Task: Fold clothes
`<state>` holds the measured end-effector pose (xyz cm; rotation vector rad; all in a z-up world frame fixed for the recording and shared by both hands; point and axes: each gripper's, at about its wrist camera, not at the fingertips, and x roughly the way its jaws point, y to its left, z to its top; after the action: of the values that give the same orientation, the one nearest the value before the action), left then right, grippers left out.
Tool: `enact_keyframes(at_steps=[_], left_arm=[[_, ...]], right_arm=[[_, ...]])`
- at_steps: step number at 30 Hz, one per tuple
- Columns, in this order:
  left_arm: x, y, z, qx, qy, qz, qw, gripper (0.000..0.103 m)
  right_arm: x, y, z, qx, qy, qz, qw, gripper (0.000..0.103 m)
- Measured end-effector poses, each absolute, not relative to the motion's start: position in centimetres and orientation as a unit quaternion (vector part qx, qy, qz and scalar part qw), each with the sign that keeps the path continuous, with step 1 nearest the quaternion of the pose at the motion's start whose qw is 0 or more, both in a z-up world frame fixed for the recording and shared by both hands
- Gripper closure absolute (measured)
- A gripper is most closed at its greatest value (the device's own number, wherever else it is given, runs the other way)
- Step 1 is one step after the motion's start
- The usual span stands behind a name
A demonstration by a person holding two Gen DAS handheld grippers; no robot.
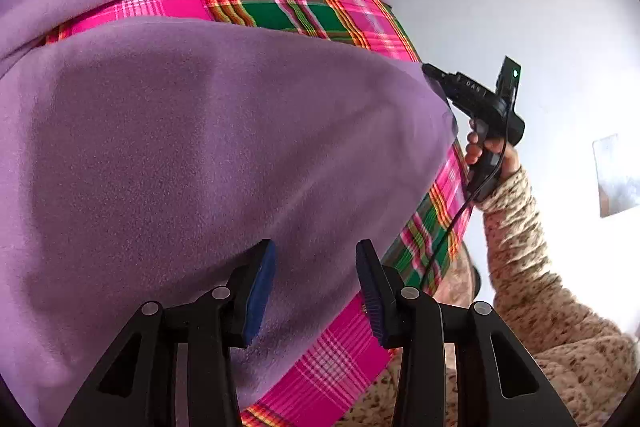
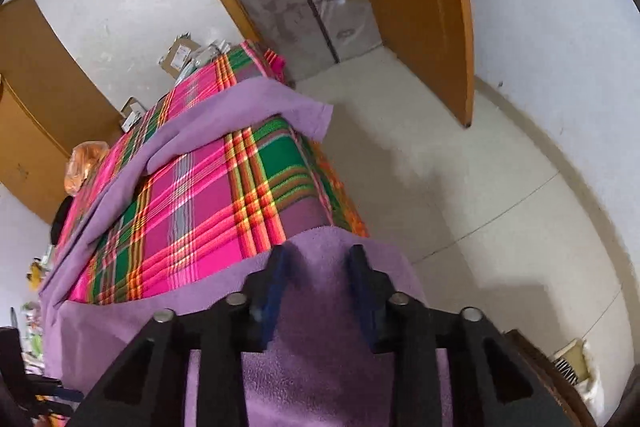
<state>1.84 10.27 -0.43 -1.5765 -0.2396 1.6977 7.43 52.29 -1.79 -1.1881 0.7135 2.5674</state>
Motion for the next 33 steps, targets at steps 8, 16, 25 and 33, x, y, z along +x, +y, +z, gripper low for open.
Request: enact_keyframes(at_steps=[8,16,25,33], left_arm=[[2.3,9.8,-0.2,-0.619,-0.095,0.672,0.394,0.060],[2.4,8.9,-0.5,-0.618,-0.109,0.670,0.397,0.060],[3.3,5.6,-0.8,-0.607,-0.148,0.685,0.374,0.060],[4.6,0.0,-1.1,-0.593,-0.202,0.705,0.332,0.060]], right_arm=[[6.7,51.3,-0.1,-0.386,0.178,0.889,0.173,0.099],[6.3,51.9,-0.6,-0.410,0.188,0.868,0.207,0.096],[11.3,48.9,-0.4,-0.405,0.145,0.883,0.188,0.078],[15.2,45.6,0.6,-0.385,0.125,0.894,0.192,0.071]])
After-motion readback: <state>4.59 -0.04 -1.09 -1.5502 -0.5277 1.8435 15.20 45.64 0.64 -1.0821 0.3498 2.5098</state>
